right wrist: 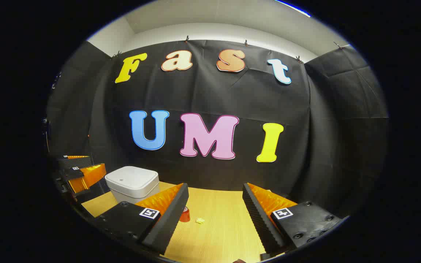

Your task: Press the lid of the desktop garbage bin to open it, pick up the crumpled paper on the desktop and throw it into the bin, then pick up the pop can on the desktop and drop it into the bin, and finally close the garbage bin lid.

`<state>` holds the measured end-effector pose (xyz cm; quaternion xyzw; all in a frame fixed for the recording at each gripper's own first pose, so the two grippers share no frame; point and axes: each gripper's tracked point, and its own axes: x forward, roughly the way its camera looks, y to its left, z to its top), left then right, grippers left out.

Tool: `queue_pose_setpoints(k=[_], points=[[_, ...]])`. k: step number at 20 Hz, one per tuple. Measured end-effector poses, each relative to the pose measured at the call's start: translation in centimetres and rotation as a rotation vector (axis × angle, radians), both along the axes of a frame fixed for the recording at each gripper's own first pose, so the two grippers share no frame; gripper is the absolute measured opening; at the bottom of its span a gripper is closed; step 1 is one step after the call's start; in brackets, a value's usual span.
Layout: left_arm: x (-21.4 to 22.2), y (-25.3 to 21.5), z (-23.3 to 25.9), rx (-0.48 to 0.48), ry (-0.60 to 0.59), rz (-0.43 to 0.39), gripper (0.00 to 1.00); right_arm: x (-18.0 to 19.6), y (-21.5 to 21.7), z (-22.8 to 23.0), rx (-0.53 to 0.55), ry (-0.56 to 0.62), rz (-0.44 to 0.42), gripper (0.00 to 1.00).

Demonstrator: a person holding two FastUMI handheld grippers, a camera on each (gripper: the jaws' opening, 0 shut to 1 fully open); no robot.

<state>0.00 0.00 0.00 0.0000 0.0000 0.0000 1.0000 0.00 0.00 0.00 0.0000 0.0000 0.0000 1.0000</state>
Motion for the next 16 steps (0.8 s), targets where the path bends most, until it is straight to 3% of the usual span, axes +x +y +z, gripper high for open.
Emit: queue_pose_setpoints(k=[3,4,16], points=[[0.1,0.1,-0.1,-0.006,0.007,-0.001,0.95,0.0,0.1,-0.1,-0.008,0.002,-0.002,1.0],[0.0,0.2,-0.3,-0.008,0.008,-0.001,0.95,0.0,0.2,-0.3,-0.005,0.005,-0.002,0.95],[0.8,1.3,-1.0,-0.009,0.022,0.01,0.95,0.5,1.1,-0.9,-0.002,0.026,0.003,0.95]])
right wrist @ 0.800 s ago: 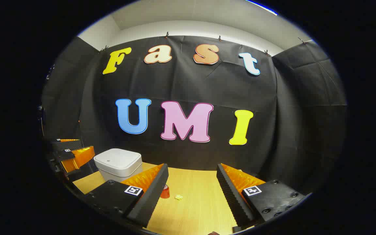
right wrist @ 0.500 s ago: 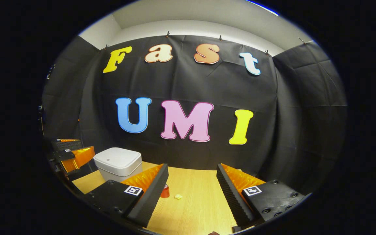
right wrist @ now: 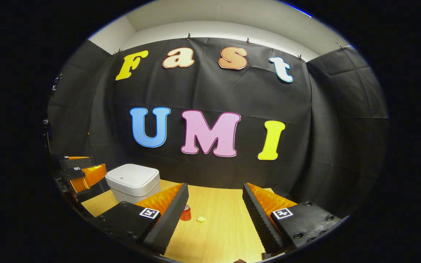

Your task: Press the lid of the desktop garbage bin to open it, pick up the crumpled paper on the desktop and throw it into the bin, then pick up the pop can on the desktop and drop it into the bin, and finally close the garbage bin lid.

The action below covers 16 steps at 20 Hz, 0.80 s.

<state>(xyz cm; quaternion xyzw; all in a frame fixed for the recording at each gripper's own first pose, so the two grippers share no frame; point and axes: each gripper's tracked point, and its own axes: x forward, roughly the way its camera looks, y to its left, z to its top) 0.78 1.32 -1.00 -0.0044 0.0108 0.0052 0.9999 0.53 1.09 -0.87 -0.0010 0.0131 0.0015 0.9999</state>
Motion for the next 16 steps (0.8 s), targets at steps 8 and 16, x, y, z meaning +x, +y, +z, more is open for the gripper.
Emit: queue_pose_setpoints(k=[8,16], points=[[1.6,1.0,0.2,0.039,0.003,-0.018,0.93,0.4,0.2,-0.1,0.0,0.007,-0.001,0.96],[3.7,2.5,-2.2,0.011,0.091,-0.076,0.3,0.6,0.6,-0.9,-0.005,0.037,-0.022,0.96]])
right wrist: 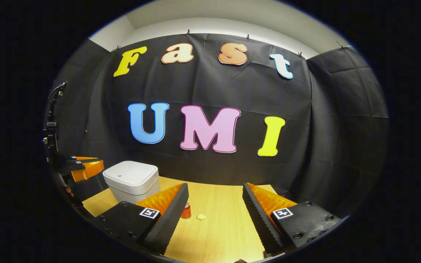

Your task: Press the lid of the desktop garbage bin to open it, pick up the crumpled paper on the desktop and throw it into the bin, then pick up the pop can on the desktop and drop it into the bin, and finally close the garbage bin lid.

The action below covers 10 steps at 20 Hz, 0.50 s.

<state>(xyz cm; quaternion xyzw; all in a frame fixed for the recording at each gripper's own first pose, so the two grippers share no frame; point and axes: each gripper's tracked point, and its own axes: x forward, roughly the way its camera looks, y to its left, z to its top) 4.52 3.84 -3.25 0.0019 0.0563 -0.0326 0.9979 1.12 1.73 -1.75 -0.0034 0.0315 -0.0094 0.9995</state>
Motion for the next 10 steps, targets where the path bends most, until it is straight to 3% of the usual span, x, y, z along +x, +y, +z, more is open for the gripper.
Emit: queue_pose_setpoints(k=[1,2,6,7,8,10], points=[[1.1,1.6,-0.6,0.018,0.018,0.012,0.16,0.1,0.5,-0.2,-0.005,0.006,0.0,0.95],[1.8,2.2,-0.5,0.029,0.019,0.005,0.1,0.0,0.6,-0.2,-0.01,0.006,-0.002,0.95],[5.4,4.1,-1.1,-0.016,0.079,-0.033,0.07,0.0,0.7,0.0,-0.016,0.009,-0.009,0.94],[6.0,3.1,-1.5,-0.083,0.101,-0.092,0.06,0.1,0.5,-0.1,-0.016,0.01,-0.013,0.94],[6.8,3.0,-2.0,-0.121,0.123,-0.103,0.05,0.1,0.6,0.0,-0.013,0.012,-0.01,0.94],[8.4,4.1,-3.9,-0.08,0.17,-0.074,0.06,0.3,0.5,0.0,-0.022,0.011,-0.001,0.94]])
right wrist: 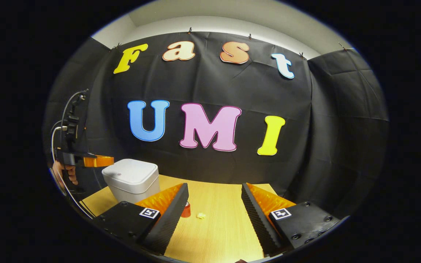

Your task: Press the lid of the desktop garbage bin to open it, pick up the crumpled paper on the desktop and throw it into the bin, then pick up the pop can on the desktop and drop it into the bin, and finally close the garbage bin lid.

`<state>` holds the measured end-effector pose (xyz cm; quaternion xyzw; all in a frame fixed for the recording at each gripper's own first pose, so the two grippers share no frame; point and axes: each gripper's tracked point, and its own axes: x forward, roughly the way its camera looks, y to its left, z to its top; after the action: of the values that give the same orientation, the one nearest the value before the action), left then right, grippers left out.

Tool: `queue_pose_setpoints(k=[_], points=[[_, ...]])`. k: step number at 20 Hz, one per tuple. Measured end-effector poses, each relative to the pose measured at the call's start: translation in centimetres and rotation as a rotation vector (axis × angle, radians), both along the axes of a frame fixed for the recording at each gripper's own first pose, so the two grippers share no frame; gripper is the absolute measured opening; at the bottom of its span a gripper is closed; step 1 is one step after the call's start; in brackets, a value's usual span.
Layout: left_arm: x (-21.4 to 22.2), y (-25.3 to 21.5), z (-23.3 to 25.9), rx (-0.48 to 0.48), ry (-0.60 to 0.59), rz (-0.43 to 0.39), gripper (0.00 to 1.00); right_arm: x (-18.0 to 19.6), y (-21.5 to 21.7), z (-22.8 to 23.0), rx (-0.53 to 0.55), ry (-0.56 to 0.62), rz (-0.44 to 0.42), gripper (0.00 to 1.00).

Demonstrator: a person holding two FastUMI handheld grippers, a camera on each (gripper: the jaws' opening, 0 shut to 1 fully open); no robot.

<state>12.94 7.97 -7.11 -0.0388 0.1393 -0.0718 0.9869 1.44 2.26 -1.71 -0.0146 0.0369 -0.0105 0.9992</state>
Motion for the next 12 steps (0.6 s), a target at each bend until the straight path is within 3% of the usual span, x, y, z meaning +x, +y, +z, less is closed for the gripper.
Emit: queue_pose_setpoints(k=[2,7,8,12], points=[[1.4,1.0,-0.9,0.089,0.037,0.022,0.06,0.6,-0.3,-0.2,-0.008,0.006,0.01,0.94],[4.8,1.7,-3.2,0.079,0.125,0.051,0.06,3.1,-0.4,-1.1,0.036,0.017,0.05,0.94],[5.2,2.0,-5.0,0.073,0.19,0.064,0.06,4.7,-0.7,-1.1,0.039,0.01,0.057,0.94],[5.2,2.2,-6.3,0.122,0.224,0.121,0.07,9.3,-1.2,-3.5,0.113,0.058,0.11,0.94]])
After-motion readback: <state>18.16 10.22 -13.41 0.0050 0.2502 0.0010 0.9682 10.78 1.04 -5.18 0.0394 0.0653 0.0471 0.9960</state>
